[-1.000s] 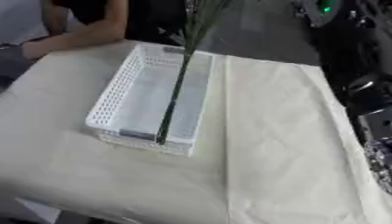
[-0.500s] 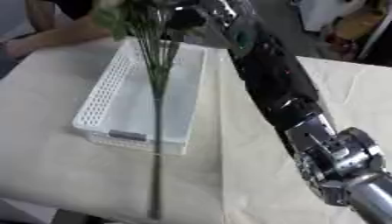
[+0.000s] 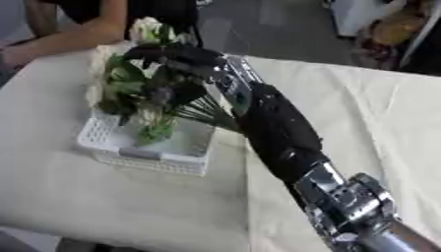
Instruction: Pick up objects on the table and place them in the box.
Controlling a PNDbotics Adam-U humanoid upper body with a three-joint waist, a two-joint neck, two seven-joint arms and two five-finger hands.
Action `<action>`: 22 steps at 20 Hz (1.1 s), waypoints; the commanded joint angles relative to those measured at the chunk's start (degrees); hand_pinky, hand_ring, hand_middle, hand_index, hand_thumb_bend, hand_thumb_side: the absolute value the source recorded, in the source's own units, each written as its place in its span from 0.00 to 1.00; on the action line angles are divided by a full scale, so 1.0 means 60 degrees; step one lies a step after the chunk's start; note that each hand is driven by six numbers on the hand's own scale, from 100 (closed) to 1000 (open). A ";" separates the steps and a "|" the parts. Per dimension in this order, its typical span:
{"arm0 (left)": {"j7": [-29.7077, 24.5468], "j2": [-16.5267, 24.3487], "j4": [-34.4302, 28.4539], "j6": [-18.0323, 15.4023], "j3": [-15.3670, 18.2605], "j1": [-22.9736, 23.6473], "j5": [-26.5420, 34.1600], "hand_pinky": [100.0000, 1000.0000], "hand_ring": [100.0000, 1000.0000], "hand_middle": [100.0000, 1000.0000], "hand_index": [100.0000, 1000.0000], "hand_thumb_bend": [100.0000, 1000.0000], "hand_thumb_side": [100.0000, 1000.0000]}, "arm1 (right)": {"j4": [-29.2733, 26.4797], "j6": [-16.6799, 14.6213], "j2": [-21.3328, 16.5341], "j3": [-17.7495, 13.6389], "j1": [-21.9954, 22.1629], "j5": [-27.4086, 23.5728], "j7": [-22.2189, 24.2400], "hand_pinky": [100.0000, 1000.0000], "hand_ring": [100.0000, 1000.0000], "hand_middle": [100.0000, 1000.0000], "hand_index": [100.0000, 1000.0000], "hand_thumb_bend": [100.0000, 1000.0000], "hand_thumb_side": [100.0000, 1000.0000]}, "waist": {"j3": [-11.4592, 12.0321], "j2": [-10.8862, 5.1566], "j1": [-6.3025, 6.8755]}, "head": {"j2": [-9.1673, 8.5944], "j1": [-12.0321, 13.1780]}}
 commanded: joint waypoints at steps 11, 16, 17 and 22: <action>-0.0087 0.0148 -0.0188 0.0024 -0.0026 -0.0083 0.0010 0.43 0.46 0.58 0.65 0.04 0.84 | 0.0010 -0.0500 -0.0220 -0.0184 -0.0096 0.0974 0.0023 1.00 1.00 1.00 1.00 0.00 0.28 | -0.0080 -0.0117 0.0107 | -0.0086 0.0095; -0.0113 0.0154 -0.0188 0.0039 -0.0048 -0.0061 0.0017 0.43 0.46 0.58 0.65 0.04 0.84 | -0.0665 -0.0198 -0.0434 -0.0292 -0.0314 0.1301 -0.1618 1.00 1.00 1.00 1.00 0.00 0.00 | -0.0090 -0.0148 0.0099 | -0.0097 0.0107; -0.0121 0.0153 -0.0188 0.0036 -0.0050 -0.0060 0.0016 0.43 0.46 0.58 0.65 0.04 0.84 | -0.0810 -0.0022 -0.0473 -0.0296 -0.0356 0.1349 -0.2135 1.00 1.00 1.00 1.00 0.00 0.00 | -0.0089 -0.0154 0.0097 | -0.0103 0.0103; -0.0149 0.0144 -0.0188 0.0029 -0.0060 -0.0055 0.0024 0.43 0.46 0.58 0.65 0.04 0.84 | -0.1470 0.0830 -0.0594 -0.0341 -0.0522 0.1241 -0.5271 1.00 1.00 1.00 1.00 0.18 0.00 | -0.0084 -0.0183 0.0090 | -0.0138 0.0031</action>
